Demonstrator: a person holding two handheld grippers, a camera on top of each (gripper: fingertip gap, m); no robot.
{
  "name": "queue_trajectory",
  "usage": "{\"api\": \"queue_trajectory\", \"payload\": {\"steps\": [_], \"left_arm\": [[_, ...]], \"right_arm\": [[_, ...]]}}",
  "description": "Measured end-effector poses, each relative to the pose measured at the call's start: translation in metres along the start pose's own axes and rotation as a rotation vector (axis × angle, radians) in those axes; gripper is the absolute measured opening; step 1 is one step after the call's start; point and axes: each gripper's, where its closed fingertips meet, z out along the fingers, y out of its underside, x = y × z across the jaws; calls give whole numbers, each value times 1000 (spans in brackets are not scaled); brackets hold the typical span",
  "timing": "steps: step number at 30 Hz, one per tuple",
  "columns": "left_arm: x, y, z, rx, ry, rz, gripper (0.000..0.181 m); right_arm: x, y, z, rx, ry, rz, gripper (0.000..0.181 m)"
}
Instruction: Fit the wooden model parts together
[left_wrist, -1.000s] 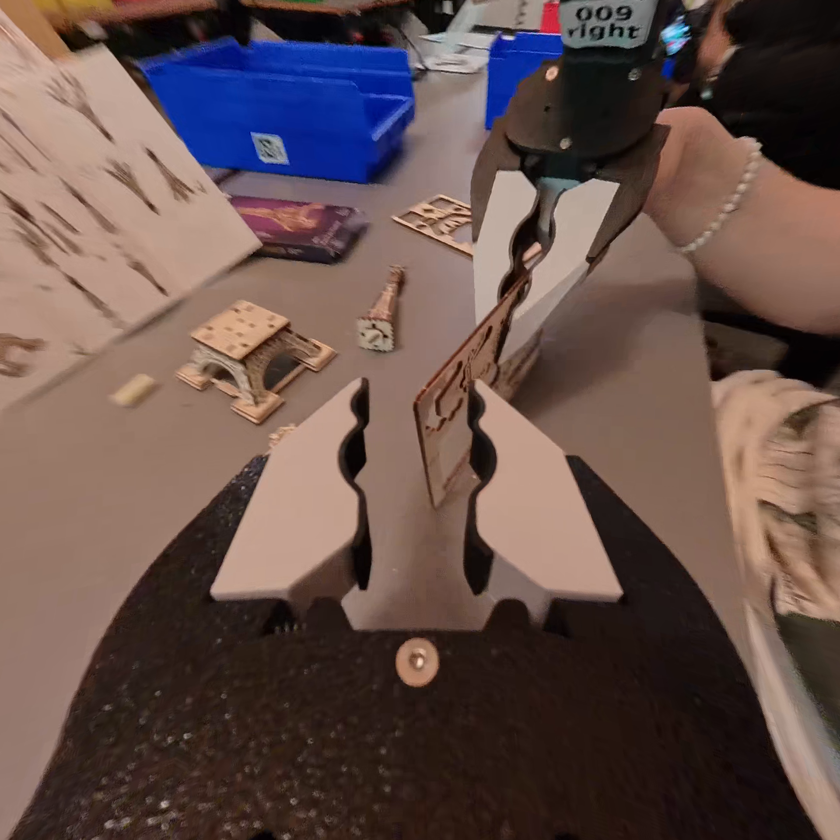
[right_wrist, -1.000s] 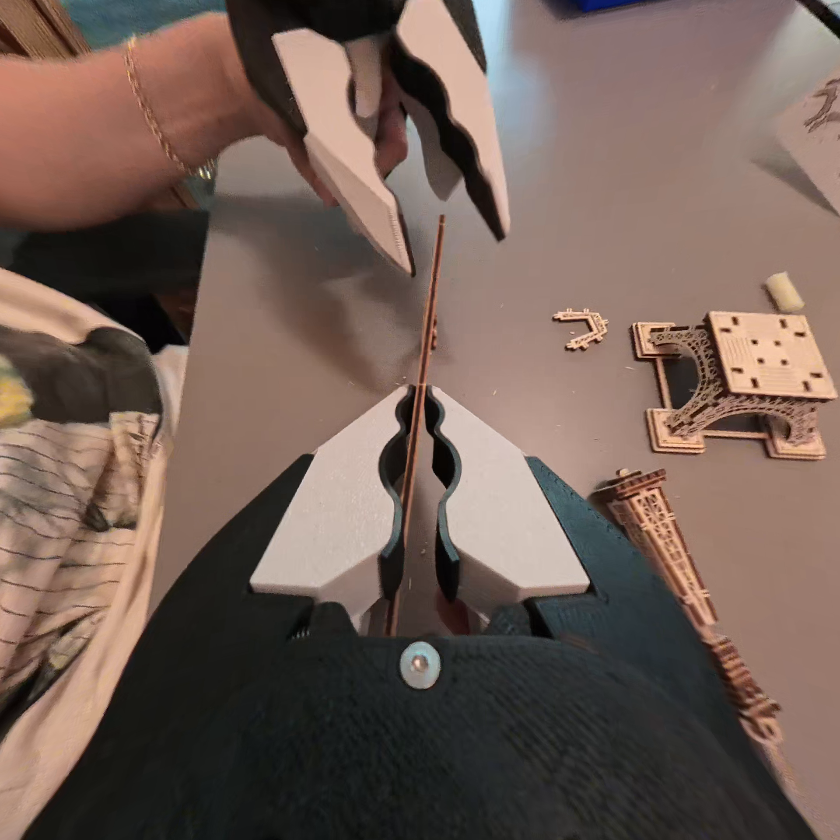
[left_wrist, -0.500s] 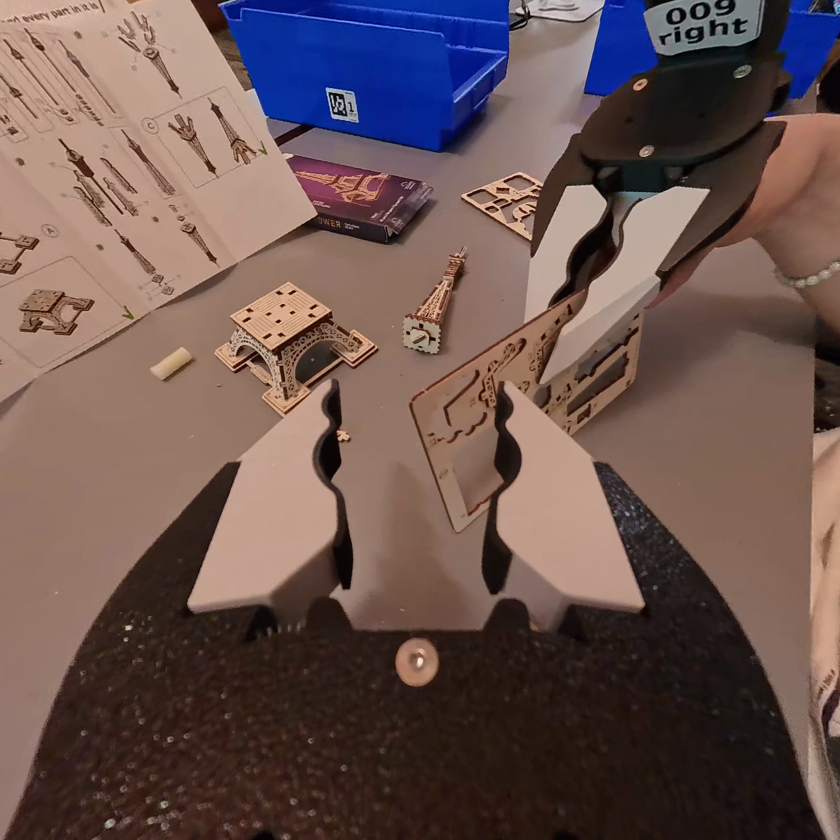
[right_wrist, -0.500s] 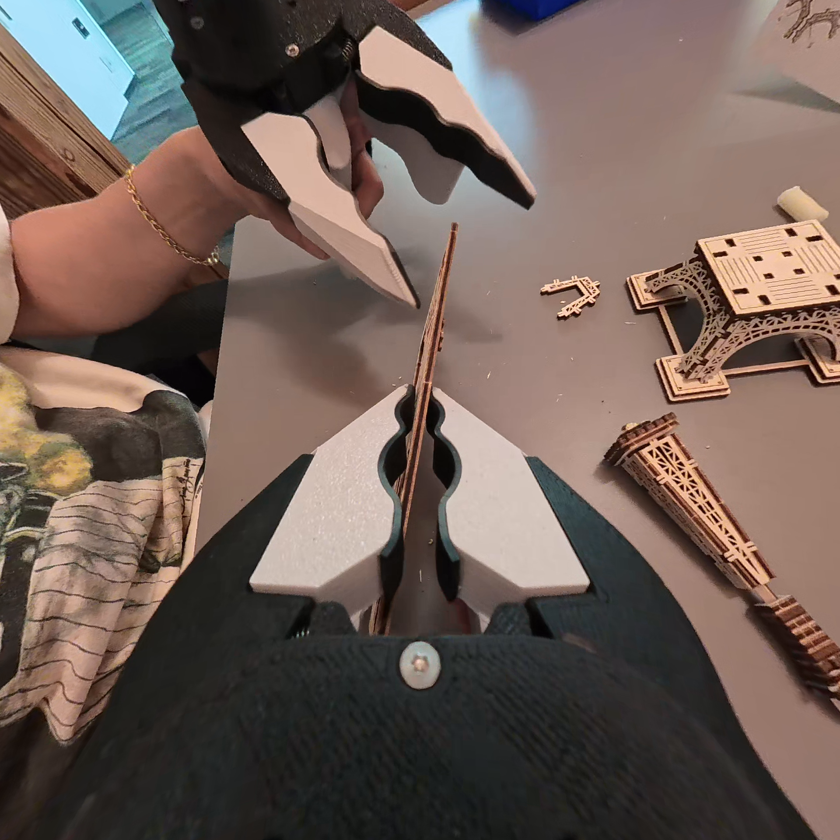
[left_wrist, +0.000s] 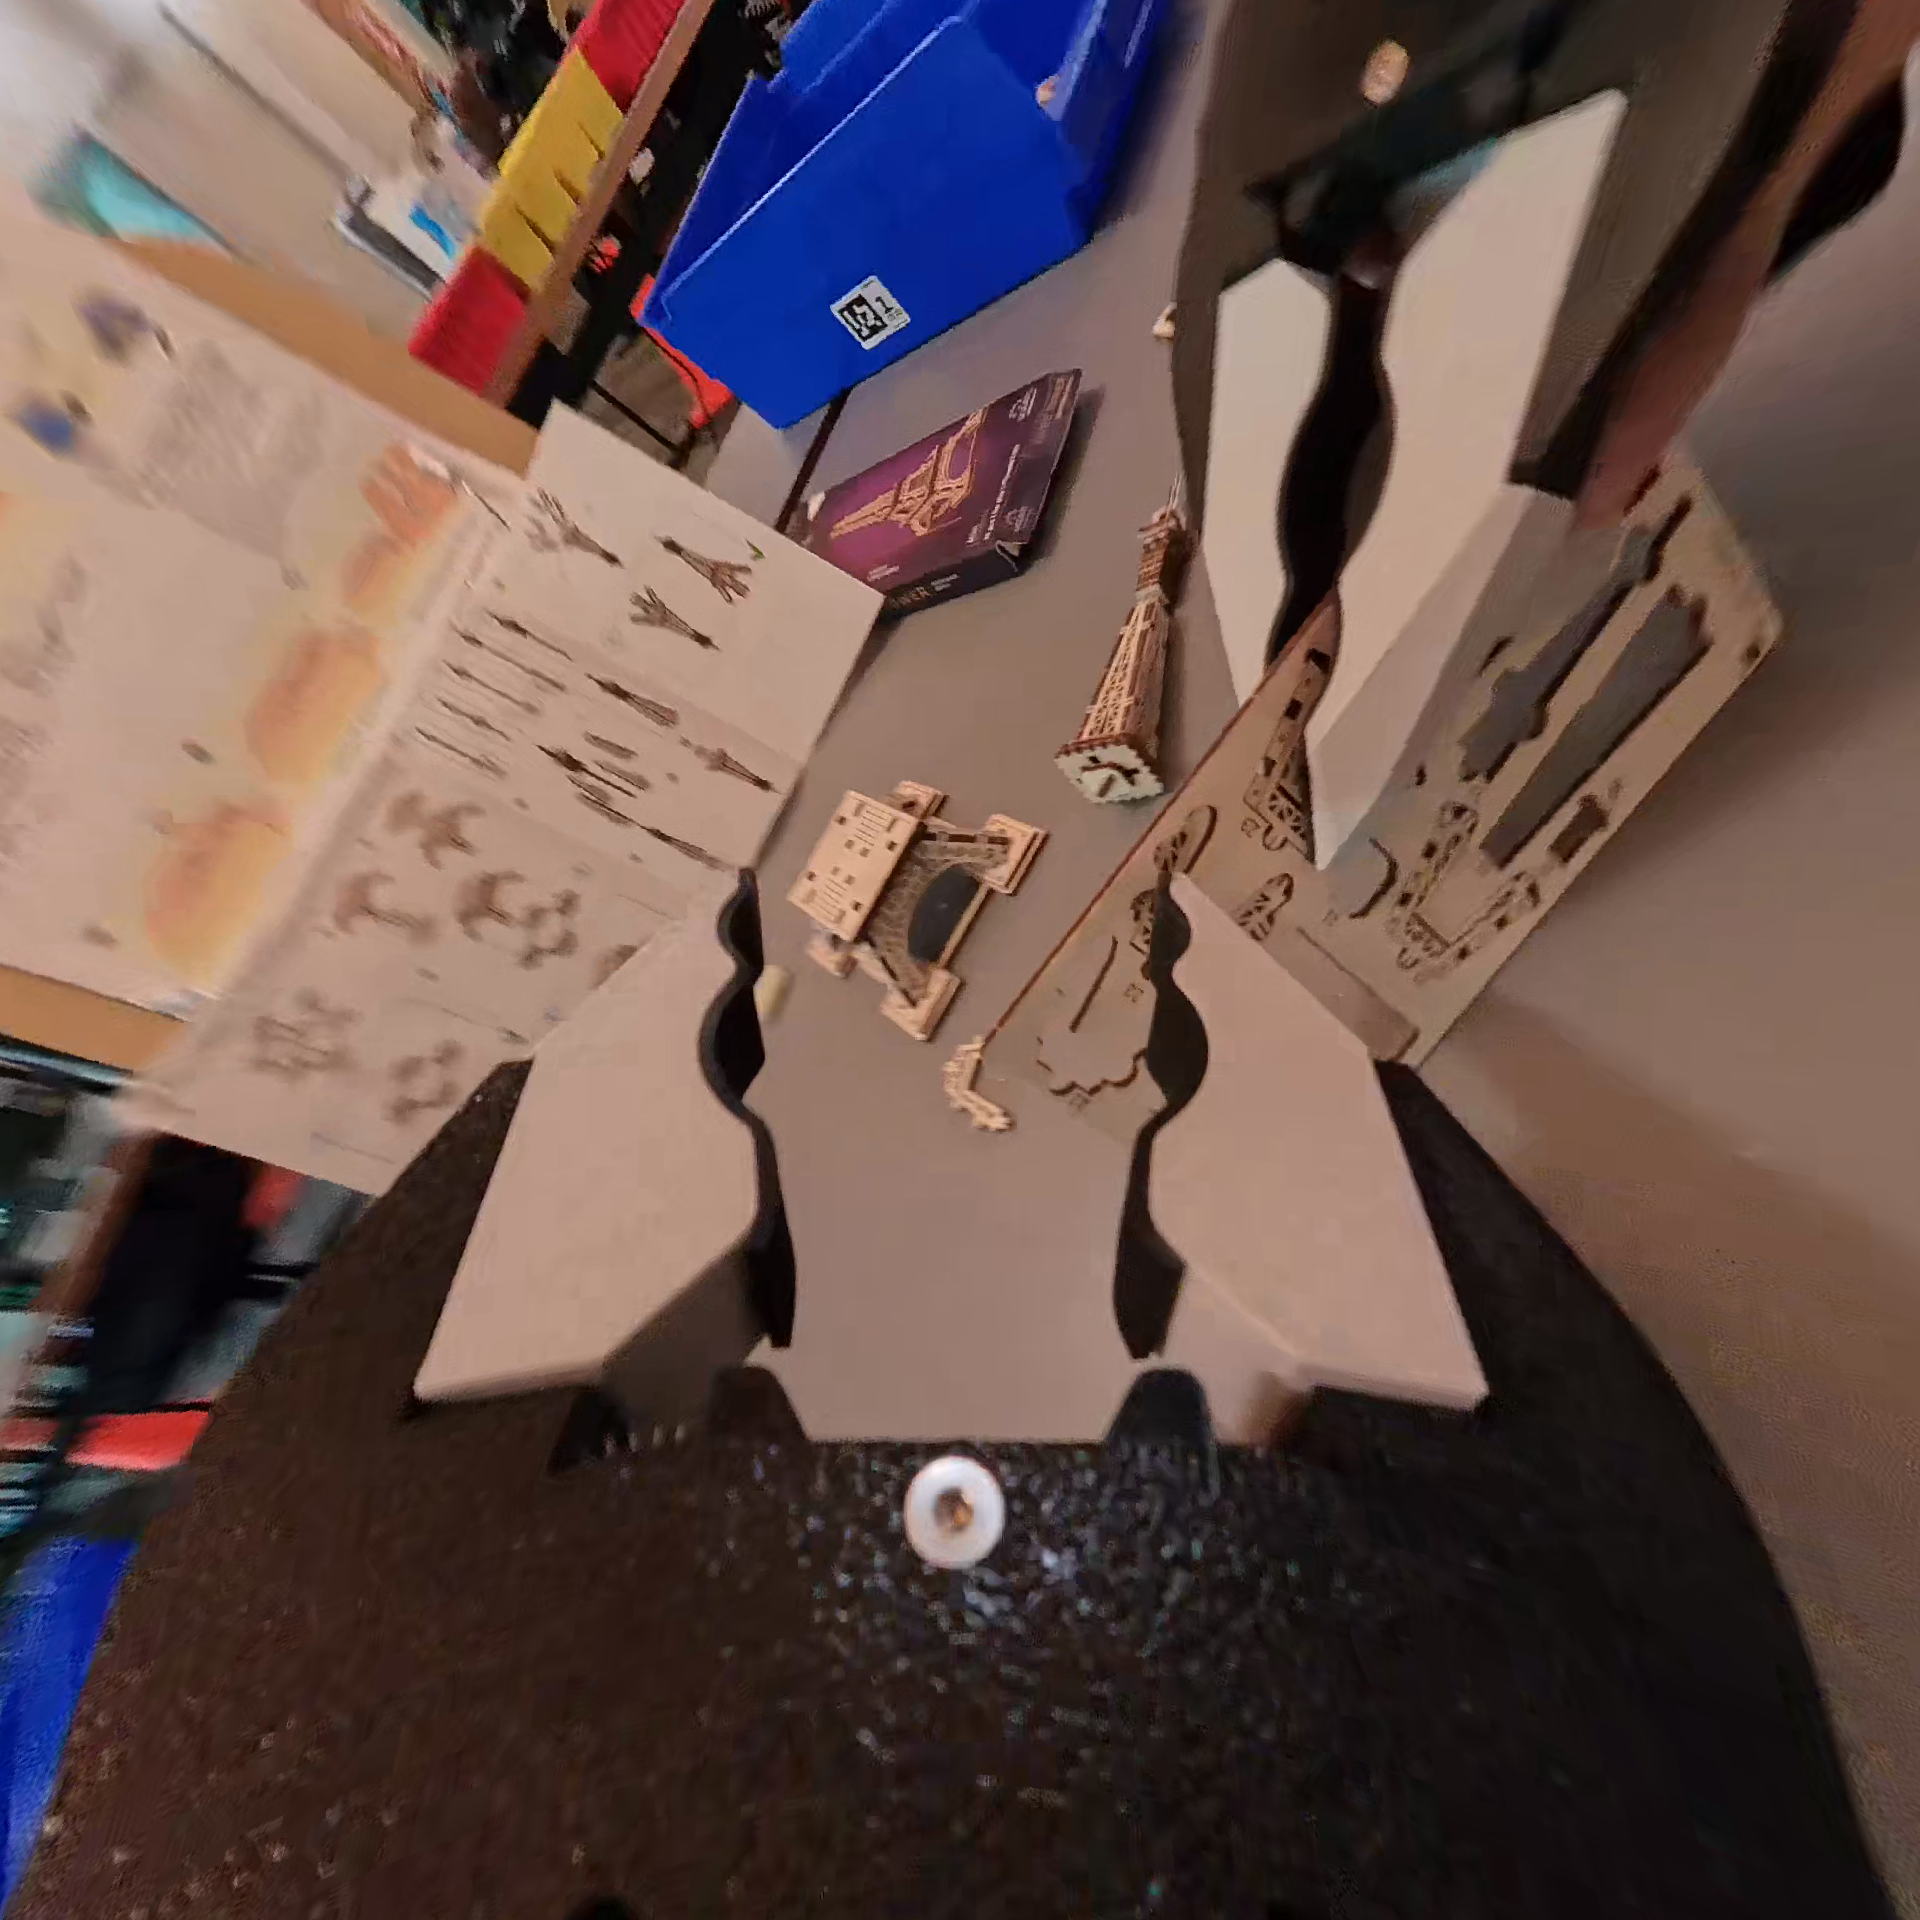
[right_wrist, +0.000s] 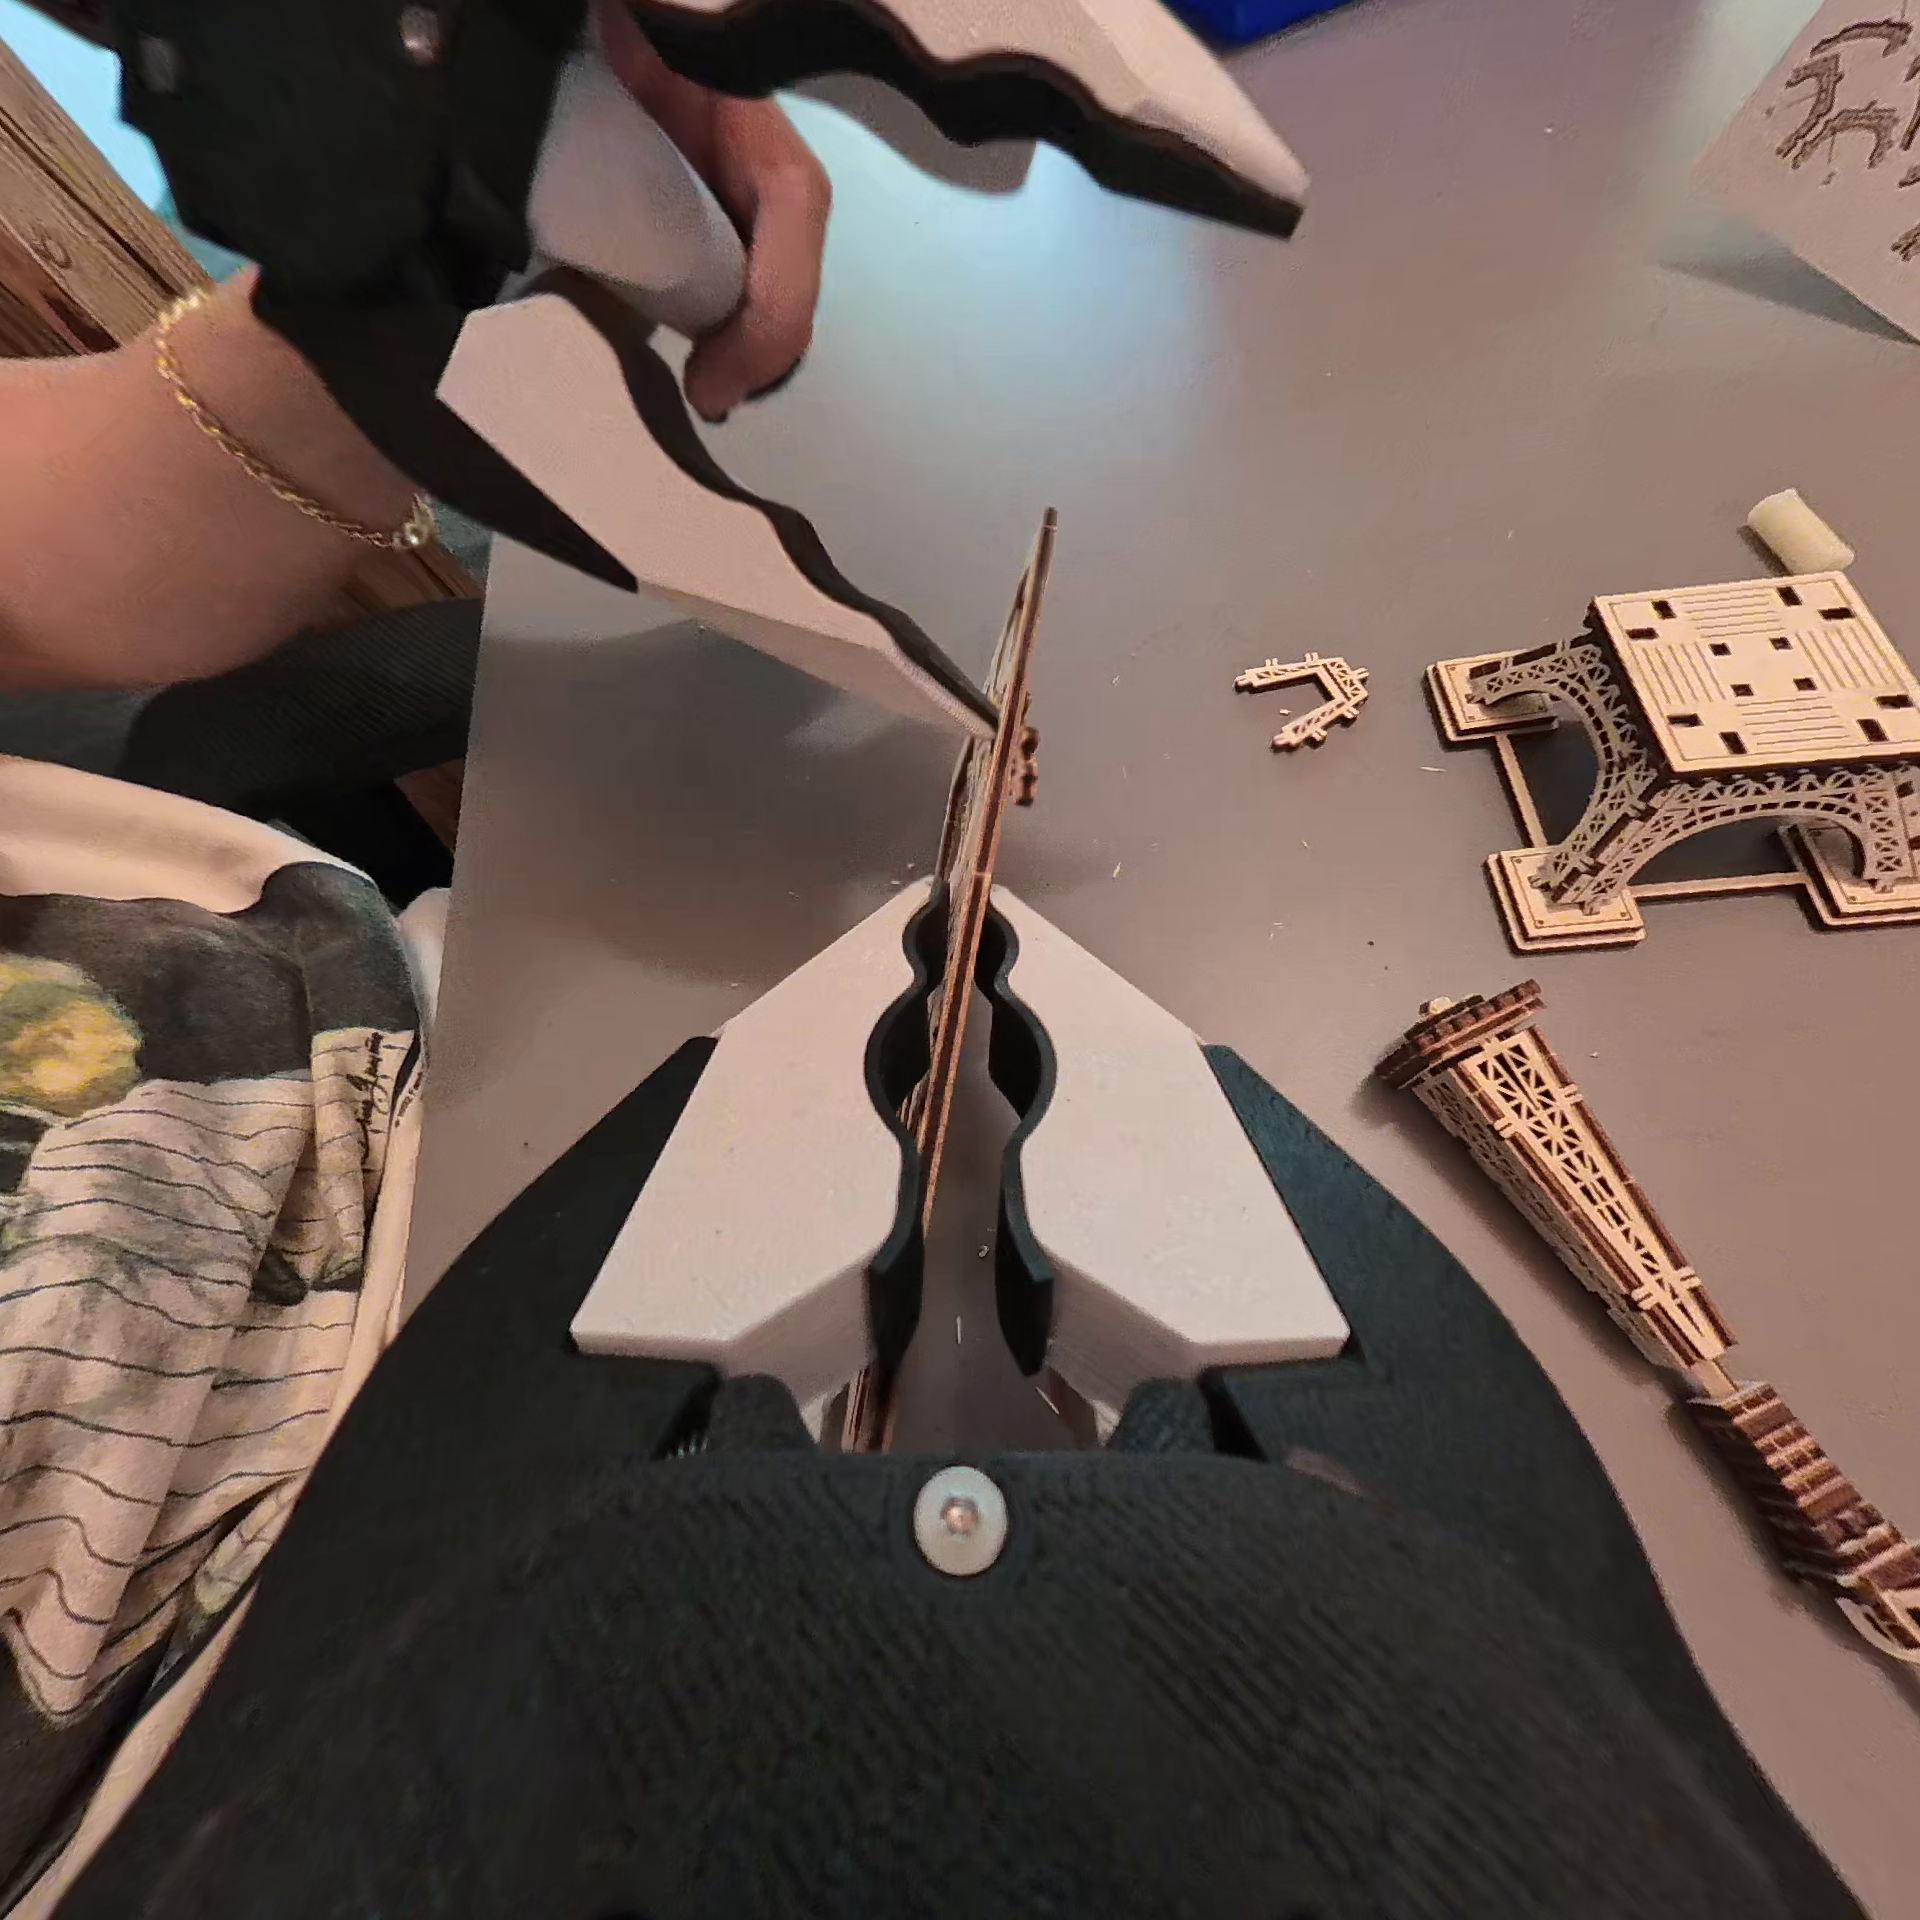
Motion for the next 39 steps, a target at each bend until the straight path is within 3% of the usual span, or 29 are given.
{"api": "queue_trajectory", "payload": {"steps": [9, 12, 16, 23, 39], "left_arm": [[6, -20, 0, -150, -33, 528, 73], [7, -21, 3, -213, -3, 590, 73], [-3, -16, 4, -191, -18, 430, 76], [0, 16, -10, -138, 4, 95, 79], [4, 13, 1, -110, -48, 119, 80]], "right_arm": [[-2, 0, 0, -19, 21, -44, 2], [-1, 0, 0, -24, 31, -44, 2], [3, -2, 2, 22, 8, 37, 1], [4, -3, 2, 38, -6, 56, 2], [7, -2, 2, 57, -19, 108, 1]]}}
